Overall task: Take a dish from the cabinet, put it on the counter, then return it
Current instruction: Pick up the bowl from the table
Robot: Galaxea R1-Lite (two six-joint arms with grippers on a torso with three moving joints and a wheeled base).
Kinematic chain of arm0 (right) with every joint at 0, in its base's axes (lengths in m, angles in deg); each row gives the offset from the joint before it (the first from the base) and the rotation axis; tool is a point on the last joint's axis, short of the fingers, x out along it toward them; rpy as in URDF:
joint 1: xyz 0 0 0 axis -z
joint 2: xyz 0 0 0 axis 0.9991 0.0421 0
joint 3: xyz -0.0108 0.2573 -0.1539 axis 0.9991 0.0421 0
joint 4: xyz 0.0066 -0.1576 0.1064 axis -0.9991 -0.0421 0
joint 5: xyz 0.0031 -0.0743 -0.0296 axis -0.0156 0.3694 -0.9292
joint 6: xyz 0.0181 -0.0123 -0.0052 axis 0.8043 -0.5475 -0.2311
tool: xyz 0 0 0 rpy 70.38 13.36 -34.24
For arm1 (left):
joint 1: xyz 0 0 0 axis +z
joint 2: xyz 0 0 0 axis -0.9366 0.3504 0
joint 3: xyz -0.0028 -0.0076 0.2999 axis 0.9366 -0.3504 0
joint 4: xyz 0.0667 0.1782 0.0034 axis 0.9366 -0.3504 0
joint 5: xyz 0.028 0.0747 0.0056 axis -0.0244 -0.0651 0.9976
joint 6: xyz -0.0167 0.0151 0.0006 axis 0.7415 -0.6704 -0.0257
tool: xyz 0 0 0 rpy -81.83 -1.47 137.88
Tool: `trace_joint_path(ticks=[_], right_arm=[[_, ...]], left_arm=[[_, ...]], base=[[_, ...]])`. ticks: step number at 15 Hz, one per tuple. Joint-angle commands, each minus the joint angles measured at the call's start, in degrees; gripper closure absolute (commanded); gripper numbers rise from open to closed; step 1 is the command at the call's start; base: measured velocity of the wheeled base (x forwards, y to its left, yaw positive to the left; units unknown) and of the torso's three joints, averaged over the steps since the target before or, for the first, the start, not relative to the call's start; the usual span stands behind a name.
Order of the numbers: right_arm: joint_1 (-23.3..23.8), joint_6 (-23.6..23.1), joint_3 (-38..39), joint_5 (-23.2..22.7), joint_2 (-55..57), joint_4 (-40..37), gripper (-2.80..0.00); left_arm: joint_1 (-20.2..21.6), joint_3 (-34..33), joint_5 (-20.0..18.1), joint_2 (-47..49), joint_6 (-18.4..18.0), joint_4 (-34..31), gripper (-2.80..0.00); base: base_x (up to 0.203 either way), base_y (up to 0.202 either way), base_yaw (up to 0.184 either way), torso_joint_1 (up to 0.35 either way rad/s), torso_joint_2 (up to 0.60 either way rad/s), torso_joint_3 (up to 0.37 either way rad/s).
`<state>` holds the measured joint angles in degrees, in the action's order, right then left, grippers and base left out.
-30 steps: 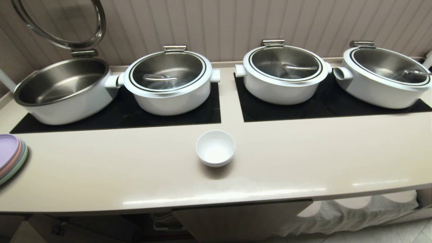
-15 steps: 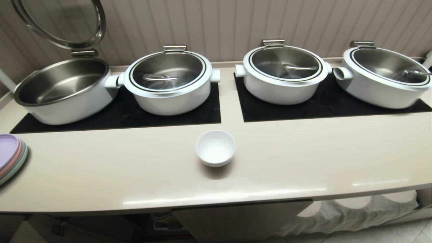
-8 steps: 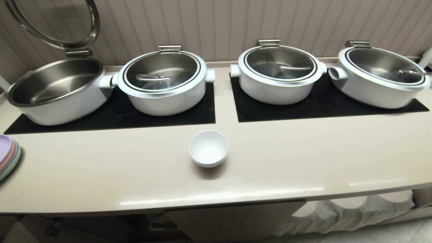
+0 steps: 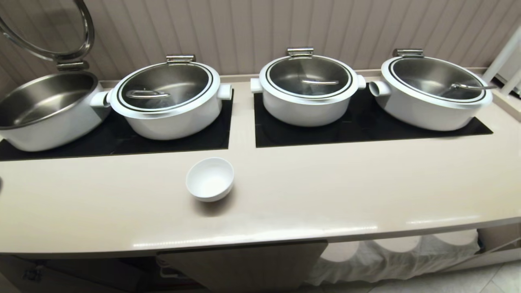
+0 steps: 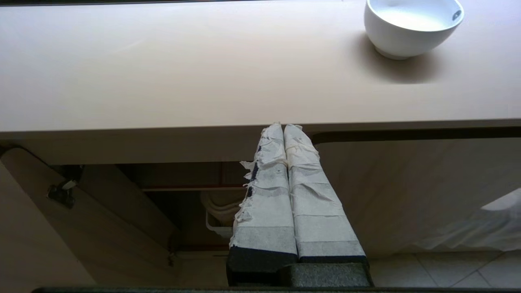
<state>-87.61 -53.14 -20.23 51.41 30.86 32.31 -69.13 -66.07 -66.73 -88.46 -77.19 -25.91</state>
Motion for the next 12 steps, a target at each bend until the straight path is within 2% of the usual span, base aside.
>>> trace_joint_path(ticks=[1, 12], right_arm=[[-0.05, 0.02, 0.00, -0.01, 0.00, 0.02, 0.00], [0.01, -0.07, 0.00, -0.01, 0.00, 0.02, 0.00]], left_arm=[[0.00, -0.05, 0.05, 0.00, 0.03, 0.02, 0.00], [0.00, -0.05, -0.48, 0.00, 0.12, 0.02, 0.00]], base=[[0.000, -0.055, 0.004, 0.002, 0.00, 0.005], [0.000, 0.000, 0.000, 0.000, 0.00, 0.000]])
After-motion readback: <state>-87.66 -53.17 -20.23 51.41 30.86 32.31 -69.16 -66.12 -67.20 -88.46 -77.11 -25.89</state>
